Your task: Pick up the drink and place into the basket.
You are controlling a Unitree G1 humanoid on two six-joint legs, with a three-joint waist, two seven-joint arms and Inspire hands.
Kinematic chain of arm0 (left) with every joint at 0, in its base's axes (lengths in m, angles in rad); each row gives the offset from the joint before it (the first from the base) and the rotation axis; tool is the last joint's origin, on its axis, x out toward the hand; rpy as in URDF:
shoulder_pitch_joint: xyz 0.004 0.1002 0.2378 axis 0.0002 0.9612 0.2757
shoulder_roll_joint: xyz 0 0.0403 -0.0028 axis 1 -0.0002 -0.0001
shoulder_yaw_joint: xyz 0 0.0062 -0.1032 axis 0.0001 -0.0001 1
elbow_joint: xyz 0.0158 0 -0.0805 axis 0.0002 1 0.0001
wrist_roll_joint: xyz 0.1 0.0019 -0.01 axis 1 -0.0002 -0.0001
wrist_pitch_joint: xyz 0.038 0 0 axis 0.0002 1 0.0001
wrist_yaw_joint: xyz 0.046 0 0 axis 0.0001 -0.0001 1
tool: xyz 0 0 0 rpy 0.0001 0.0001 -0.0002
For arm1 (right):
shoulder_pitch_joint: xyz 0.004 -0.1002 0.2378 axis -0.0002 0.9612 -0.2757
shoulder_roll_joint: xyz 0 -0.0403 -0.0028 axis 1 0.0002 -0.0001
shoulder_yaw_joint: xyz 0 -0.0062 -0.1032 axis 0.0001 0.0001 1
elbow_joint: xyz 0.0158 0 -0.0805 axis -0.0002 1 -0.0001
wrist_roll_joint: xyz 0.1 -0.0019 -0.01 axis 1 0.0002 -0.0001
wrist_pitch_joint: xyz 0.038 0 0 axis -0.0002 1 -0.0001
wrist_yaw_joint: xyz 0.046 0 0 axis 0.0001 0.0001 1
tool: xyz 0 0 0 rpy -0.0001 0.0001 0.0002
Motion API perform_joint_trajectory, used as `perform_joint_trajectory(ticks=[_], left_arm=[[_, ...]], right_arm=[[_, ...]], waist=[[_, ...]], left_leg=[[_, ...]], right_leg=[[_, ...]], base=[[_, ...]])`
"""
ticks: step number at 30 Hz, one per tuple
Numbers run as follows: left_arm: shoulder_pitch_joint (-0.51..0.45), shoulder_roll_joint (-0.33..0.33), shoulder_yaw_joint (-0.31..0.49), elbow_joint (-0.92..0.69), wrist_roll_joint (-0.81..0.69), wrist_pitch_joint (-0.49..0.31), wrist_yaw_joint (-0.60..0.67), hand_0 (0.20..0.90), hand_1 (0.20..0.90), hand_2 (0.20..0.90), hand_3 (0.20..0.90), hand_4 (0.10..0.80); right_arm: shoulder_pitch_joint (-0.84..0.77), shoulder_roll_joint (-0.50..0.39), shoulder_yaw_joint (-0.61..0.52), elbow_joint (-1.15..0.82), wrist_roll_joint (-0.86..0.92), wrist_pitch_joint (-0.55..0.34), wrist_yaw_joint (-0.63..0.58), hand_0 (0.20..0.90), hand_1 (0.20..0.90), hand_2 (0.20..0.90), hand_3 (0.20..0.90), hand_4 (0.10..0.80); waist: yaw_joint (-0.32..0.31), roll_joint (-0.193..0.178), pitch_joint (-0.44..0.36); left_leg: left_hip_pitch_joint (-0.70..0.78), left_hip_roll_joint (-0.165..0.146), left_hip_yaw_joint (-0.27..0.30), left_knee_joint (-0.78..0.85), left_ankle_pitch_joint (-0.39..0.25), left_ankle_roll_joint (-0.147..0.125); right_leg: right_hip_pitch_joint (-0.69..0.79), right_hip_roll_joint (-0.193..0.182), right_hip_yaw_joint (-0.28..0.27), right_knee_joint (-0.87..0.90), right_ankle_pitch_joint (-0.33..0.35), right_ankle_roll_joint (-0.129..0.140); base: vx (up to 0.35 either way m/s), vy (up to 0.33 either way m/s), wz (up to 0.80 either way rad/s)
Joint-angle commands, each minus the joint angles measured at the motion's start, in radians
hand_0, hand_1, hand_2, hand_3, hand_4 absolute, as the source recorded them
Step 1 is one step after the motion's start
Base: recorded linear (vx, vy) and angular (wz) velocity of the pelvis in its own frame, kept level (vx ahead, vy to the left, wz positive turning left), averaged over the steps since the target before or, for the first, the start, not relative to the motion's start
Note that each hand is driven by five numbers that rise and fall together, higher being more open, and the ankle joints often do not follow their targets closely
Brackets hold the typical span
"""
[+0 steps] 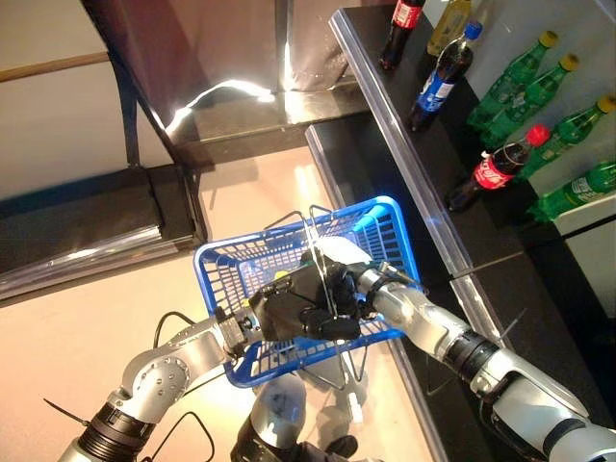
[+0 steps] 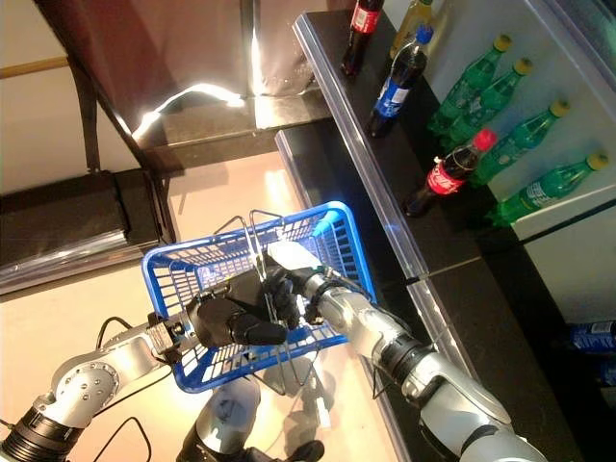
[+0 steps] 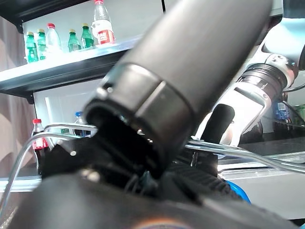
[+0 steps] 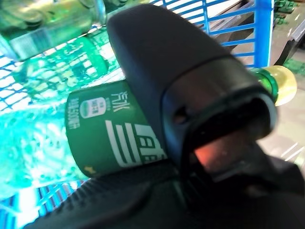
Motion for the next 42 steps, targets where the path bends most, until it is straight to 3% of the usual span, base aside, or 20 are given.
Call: perform_joint_trajectory(ticks=[1,32,35,37,42], left_arm=[[-0.142,-0.220,-0.097,-0.254,-0.210,-0.127,-0.303,0.300,0.300,0.300,0.200,0.100],[-0.201,-0.250,-0.112,-0.284,-0.224,-0.117,-0.272,0.300,0.300,0.300,0.200,0.100],[-0.203,-0.252,-0.112,-0.283,-0.225,-0.119,-0.270,0.300,0.300,0.300,0.200,0.100],[-0.203,-0.254,-0.111,-0.286,-0.226,-0.119,-0.266,0.300,0.300,0.300,0.200,0.100],[-0.201,-0.259,-0.109,-0.296,-0.225,-0.115,-0.259,0.300,0.300,0.300,0.200,0.100]], right_arm=[[-0.024,0.081,0.103,0.034,-0.029,-0.069,-0.095,0.300,0.300,0.300,0.200,0.100],[-0.003,0.208,0.096,0.234,-0.013,0.021,0.027,0.302,0.302,0.302,0.203,0.103],[-0.002,0.217,0.093,0.247,-0.013,0.033,0.033,0.724,0.724,0.724,0.694,0.594],[0.002,0.223,0.091,0.256,-0.021,0.036,0.036,0.900,0.900,0.900,0.900,0.800],[0.004,0.232,0.086,0.265,-0.029,0.040,0.046,0.900,0.900,0.900,0.900,0.800]], waist=[[-0.014,-0.011,-0.398],[-0.002,-0.017,-0.410],[-0.001,-0.017,-0.410],[-0.001,-0.016,-0.409],[0.002,-0.017,-0.409]], left_leg=[[0.077,0.042,-0.064,-0.085,-0.032,0.007],[0.081,0.035,-0.077,-0.086,-0.034,0.012],[0.081,0.035,-0.079,-0.086,-0.033,0.012],[0.080,0.035,-0.079,-0.086,-0.033,0.012],[0.078,0.034,-0.081,-0.086,-0.031,0.012]], right_leg=[[-0.024,0.021,-0.019,0.079,-0.029,-0.065],[-0.024,0.021,-0.025,0.080,-0.029,-0.067],[-0.024,0.020,-0.026,0.082,-0.029,-0.068],[-0.025,0.020,-0.027,0.082,-0.029,-0.068],[-0.023,0.022,-0.028,0.078,-0.027,-0.068]], base=[[-0.014,0.008,0.05],[-0.001,0.002,0.01],[0.000,0.000,0.00],[0.000,0.000,0.00],[0.000,0.000,0.00]])
